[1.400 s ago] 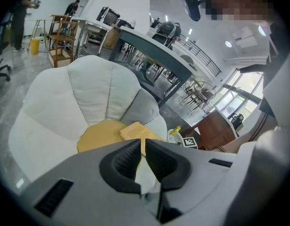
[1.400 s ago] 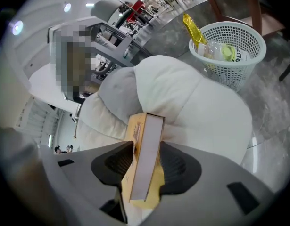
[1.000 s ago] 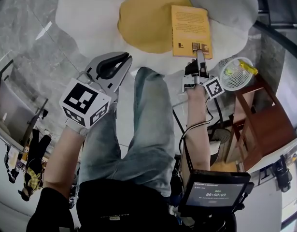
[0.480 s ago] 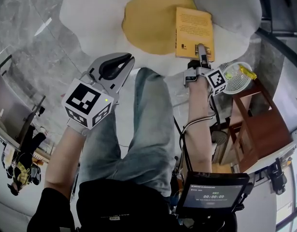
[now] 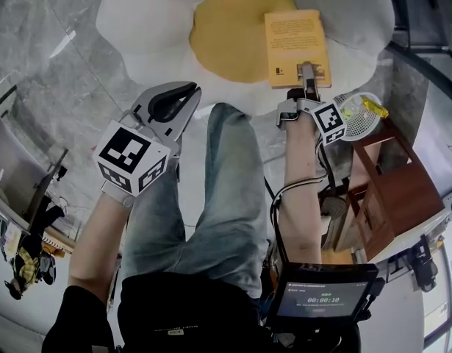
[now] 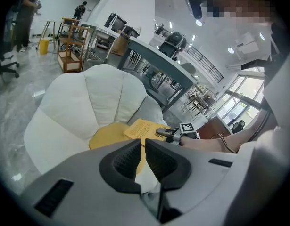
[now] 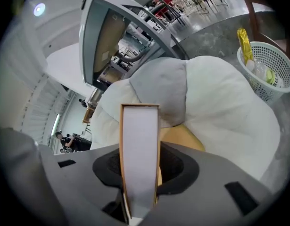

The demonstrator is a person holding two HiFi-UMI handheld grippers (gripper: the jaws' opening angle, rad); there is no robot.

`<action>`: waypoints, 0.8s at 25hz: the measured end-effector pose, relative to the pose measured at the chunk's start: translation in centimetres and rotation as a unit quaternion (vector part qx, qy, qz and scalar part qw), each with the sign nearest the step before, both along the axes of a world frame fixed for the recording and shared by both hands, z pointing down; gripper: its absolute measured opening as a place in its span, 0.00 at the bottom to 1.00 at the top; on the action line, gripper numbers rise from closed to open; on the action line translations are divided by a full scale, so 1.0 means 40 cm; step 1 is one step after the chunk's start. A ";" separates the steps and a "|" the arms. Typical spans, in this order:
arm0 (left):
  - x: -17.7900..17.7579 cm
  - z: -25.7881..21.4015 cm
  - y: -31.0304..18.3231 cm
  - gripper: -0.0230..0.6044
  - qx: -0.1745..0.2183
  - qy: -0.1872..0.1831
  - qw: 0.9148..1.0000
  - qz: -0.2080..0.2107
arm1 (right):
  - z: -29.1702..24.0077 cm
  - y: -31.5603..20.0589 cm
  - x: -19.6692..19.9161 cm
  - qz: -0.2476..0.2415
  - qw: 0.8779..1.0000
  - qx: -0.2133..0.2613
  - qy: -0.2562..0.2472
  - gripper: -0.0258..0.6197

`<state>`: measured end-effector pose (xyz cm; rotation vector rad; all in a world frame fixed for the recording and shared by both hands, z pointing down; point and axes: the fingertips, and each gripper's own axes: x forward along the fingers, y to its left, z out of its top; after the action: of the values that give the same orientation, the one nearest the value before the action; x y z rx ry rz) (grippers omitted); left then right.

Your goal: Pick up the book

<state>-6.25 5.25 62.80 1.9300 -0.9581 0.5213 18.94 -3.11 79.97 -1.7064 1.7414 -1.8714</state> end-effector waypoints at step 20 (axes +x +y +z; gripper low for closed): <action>-0.070 -0.191 -0.010 0.07 0.059 0.004 0.997 0.049 | -0.407 0.045 -0.200 0.071 0.986 0.072 -0.135 0.29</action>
<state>-9.04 4.85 55.17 2.0911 -0.9099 0.5227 10.95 -1.32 63.69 -1.4100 1.5665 -1.7713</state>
